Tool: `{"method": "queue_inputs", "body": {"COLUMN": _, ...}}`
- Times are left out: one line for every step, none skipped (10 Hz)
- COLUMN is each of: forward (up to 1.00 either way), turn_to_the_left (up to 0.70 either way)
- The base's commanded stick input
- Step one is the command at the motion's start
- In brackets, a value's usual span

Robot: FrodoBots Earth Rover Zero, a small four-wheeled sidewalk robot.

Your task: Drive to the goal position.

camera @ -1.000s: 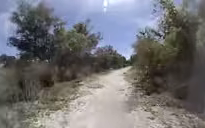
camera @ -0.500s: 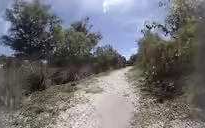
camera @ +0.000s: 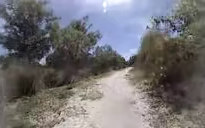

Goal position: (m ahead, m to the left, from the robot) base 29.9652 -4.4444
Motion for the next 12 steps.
{"method": "queue_inputs", "body": {"forward": 0.69, "turn_to_the_left": 0.00}}
{"method": "queue_inputs", "body": {"forward": 0.69, "turn_to_the_left": 0.00}}
{"method": "queue_inputs", "body": {"forward": 0.69, "turn_to_the_left": 0.00}}
{"method": "queue_inputs", "body": {"forward": 0.69, "turn_to_the_left": 0.00}}
{"method": "queue_inputs", "body": {"forward": 0.69, "turn_to_the_left": 0.00}}
{"method": "queue_inputs", "body": {"forward": 0.69, "turn_to_the_left": 0.00}}
{"method": "queue_inputs", "body": {"forward": 0.69, "turn_to_the_left": 0.00}}
{"method": "queue_inputs", "body": {"forward": 0.69, "turn_to_the_left": 0.00}}
{"method": "queue_inputs", "body": {"forward": 0.69, "turn_to_the_left": 0.00}}
{"method": "queue_inputs", "body": {"forward": 0.69, "turn_to_the_left": 0.00}}
{"method": "queue_inputs", "body": {"forward": 0.69, "turn_to_the_left": 0.00}}
{"method": "queue_inputs", "body": {"forward": 0.69, "turn_to_the_left": 0.00}}
